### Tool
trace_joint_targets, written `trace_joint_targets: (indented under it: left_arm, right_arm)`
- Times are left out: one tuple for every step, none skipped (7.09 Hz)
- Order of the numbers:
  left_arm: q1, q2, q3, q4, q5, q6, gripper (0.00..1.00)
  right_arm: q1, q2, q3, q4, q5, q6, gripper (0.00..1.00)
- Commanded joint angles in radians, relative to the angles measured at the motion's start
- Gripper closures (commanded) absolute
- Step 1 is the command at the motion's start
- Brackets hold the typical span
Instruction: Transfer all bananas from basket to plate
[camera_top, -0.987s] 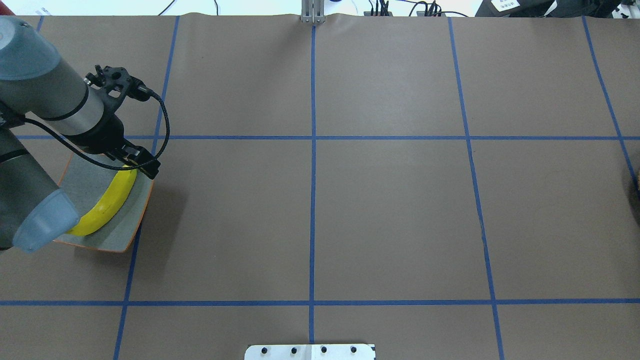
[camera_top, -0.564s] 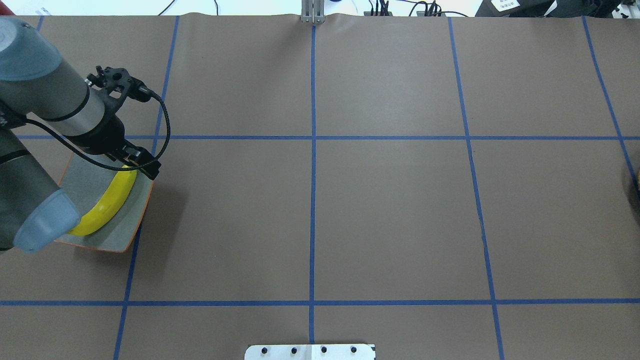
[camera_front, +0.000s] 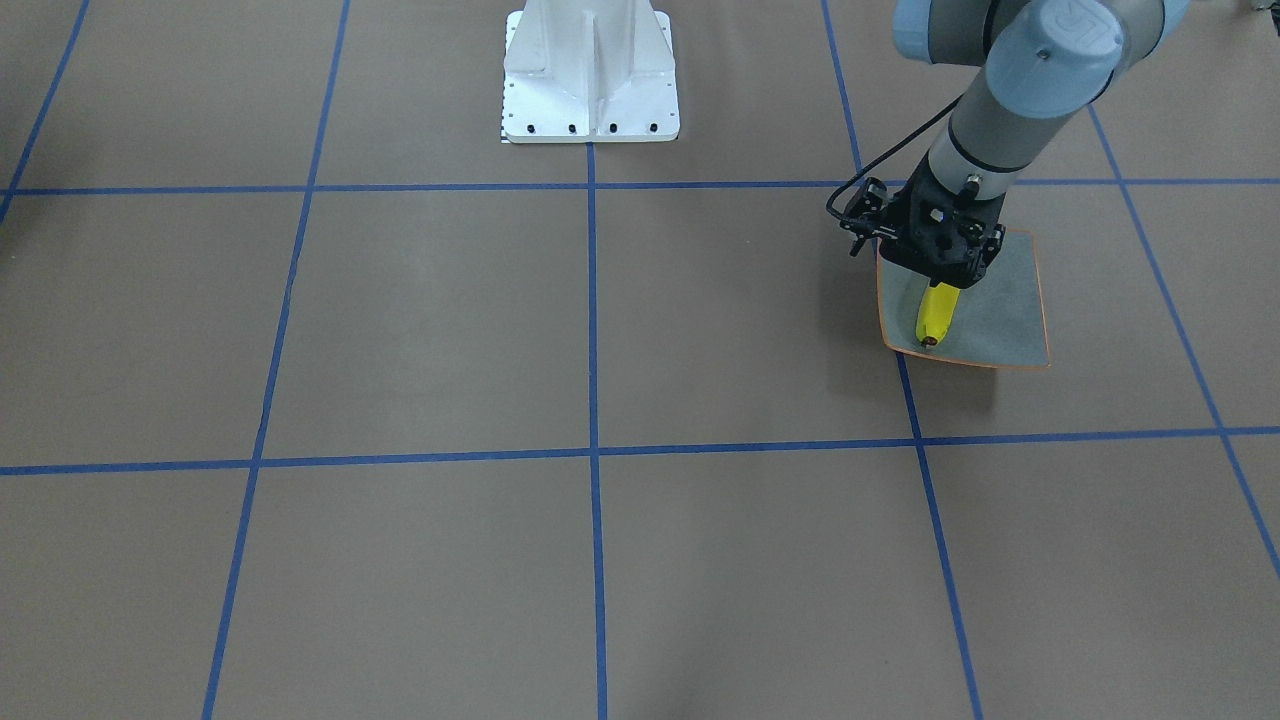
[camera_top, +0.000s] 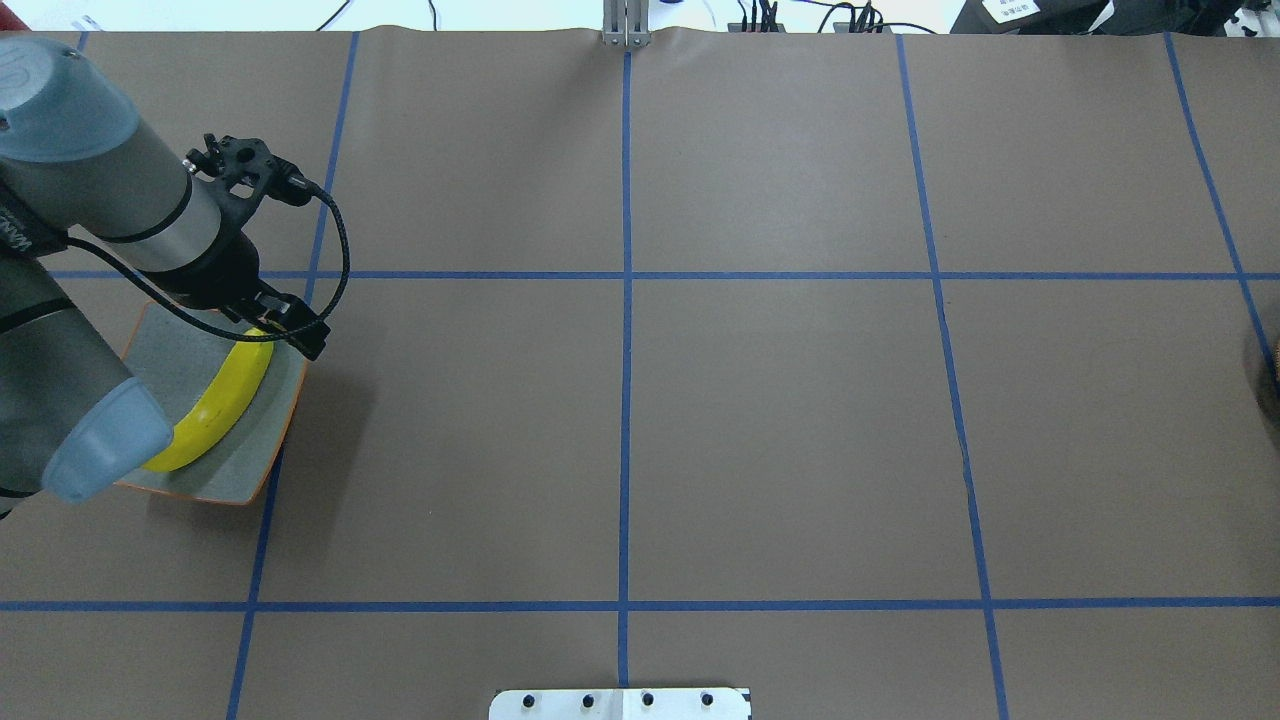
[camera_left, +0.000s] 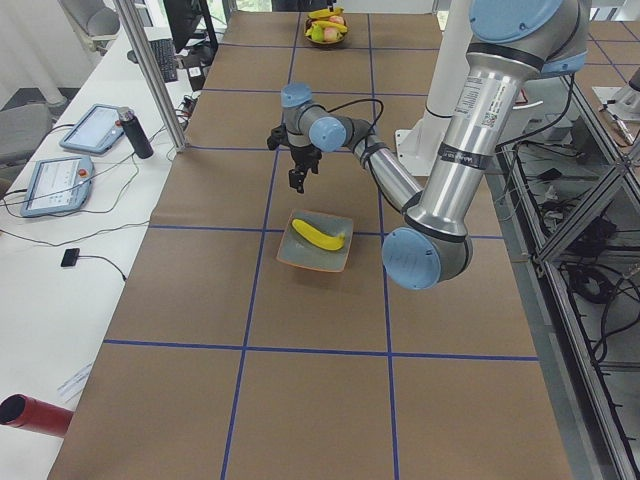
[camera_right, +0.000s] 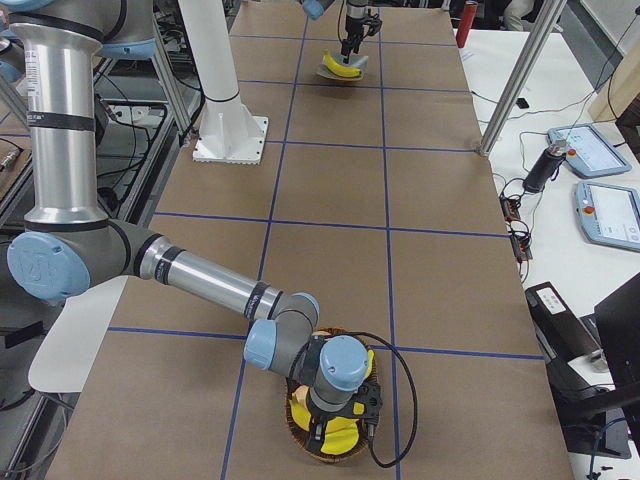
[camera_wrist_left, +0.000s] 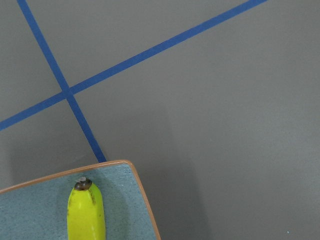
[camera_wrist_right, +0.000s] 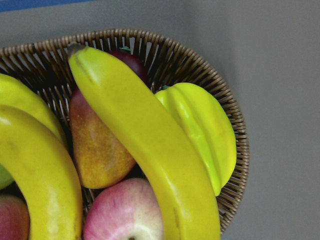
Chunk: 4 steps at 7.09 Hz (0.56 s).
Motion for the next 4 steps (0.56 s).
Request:
trace_joint_targets:
  left_arm:
    - [0.001,-0.006,0.003,0.0,0.0,0.0,0.0]
    - [0.001,-0.007,0.006,0.0,0.0,0.0,0.0]
    - [0.001,-0.01,0.006,0.0,0.0,-0.002,0.0]
    - [0.001,-0.023,0.004,0.002,0.0,-0.004,0.0]
  right_arm:
    - [0.005,-0.002,-0.022,0.0,0.012,0.0,0.01]
    - [0.011,-0.002,-0.032,0.008,0.01,-0.002,0.01]
    - [0.011,0.003,-0.043,0.018,0.005,-0.001,0.01]
    - [0.011,0.01,-0.052,0.028,-0.013,0.001,0.01]
